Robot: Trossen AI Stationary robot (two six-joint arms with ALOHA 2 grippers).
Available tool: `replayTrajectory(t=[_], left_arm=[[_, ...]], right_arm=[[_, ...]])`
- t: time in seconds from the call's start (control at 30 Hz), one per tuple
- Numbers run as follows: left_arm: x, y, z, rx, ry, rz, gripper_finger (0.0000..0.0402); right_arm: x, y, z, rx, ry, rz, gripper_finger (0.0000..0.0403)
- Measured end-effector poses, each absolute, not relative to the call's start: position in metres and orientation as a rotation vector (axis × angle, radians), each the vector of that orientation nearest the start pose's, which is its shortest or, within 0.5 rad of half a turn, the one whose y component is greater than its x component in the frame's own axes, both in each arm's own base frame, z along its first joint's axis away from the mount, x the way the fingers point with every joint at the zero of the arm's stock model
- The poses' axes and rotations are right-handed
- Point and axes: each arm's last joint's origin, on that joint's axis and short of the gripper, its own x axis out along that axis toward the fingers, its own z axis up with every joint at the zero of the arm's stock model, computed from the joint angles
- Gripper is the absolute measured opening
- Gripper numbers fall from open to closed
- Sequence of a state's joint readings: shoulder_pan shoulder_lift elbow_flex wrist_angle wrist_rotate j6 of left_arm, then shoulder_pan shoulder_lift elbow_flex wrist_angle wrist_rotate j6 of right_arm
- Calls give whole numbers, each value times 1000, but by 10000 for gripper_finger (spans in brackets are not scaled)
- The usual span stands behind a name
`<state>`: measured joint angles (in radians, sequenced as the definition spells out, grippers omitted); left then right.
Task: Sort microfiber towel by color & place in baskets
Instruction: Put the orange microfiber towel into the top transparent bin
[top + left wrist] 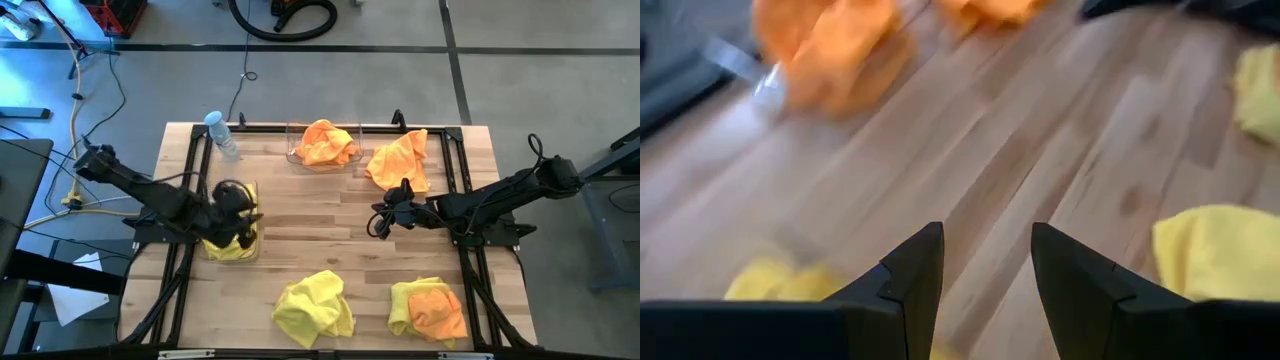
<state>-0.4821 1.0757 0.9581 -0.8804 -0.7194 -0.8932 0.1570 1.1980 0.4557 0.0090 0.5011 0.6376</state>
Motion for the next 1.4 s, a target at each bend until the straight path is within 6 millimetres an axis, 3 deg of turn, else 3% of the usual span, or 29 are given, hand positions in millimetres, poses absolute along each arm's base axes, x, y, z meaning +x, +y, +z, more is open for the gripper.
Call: replayTrajectory(t=[0.27, 0.43, 0.57, 0.8, 1.0, 1.2, 1.4], left_arm=[[212, -78, 256, -49, 445, 406, 142], [222, -53, 229, -38, 399, 308, 142], [226, -26, 221, -23, 406, 292, 142], [231, 12, 224, 6, 404, 285, 142], [230, 24, 224, 16, 413, 264, 142], [232, 33, 231, 52, 402, 197, 142], [233, 37, 243, 16, 413, 172, 142]], right_arm=[[215, 20, 167, 386, 540, -535, 0], [216, 18, 169, 378, 489, -584, 6], [220, 12, 176, 355, 421, -642, 35], [228, -32, 203, 332, 483, -840, 134], [205, -87, 216, 456, 644, -1132, 213], [180, -132, 203, 685, 767, -1201, 244], [176, -162, 172, 795, 881, -1252, 246]])
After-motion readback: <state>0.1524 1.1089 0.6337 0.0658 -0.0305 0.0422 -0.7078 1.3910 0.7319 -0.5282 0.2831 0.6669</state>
